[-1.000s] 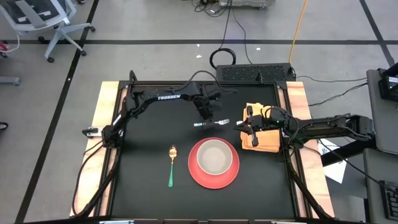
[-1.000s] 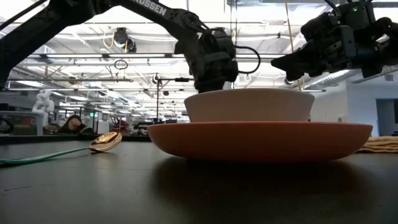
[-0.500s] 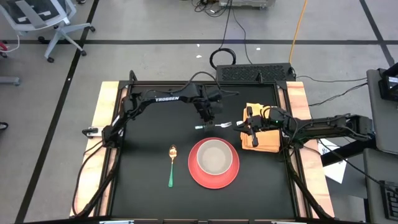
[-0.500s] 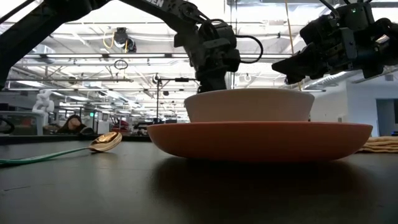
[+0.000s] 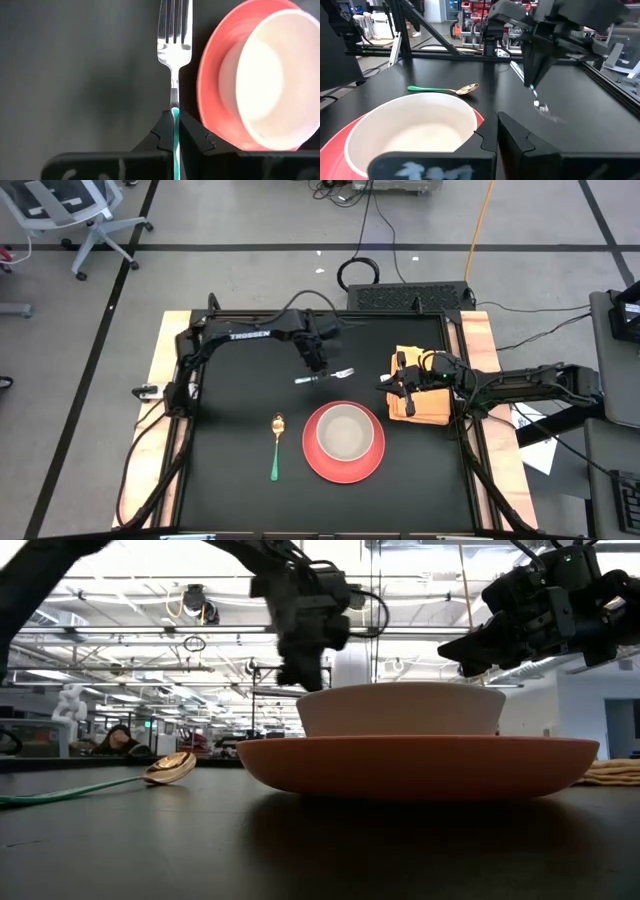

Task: Set table place
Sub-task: Put the green patterned fork on the orange plate to the left of the white bowl

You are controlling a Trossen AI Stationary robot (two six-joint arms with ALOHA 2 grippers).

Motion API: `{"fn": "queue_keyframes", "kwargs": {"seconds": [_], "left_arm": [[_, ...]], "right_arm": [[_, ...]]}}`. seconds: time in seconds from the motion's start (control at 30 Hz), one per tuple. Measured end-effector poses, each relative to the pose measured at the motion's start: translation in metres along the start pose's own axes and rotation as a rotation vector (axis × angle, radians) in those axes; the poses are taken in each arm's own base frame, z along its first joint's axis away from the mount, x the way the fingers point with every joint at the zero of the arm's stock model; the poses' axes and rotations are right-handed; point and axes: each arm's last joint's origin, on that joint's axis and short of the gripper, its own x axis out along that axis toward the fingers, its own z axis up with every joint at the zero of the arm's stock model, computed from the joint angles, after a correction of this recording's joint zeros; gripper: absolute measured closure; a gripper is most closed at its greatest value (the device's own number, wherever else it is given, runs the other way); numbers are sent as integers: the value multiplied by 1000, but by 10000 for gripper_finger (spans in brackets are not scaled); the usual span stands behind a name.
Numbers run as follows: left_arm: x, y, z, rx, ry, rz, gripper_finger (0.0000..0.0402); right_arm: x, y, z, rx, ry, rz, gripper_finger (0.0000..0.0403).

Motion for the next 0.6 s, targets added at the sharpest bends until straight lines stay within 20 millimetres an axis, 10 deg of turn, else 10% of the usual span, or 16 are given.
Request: {"fn": "queue_keyframes", "kwargs": {"seconds": [0.6], "left_arm": [[1, -45, -81, -316, -435, 43, 391]], "right_arm": [[0, 0, 0, 4, 0, 0, 403]]}}
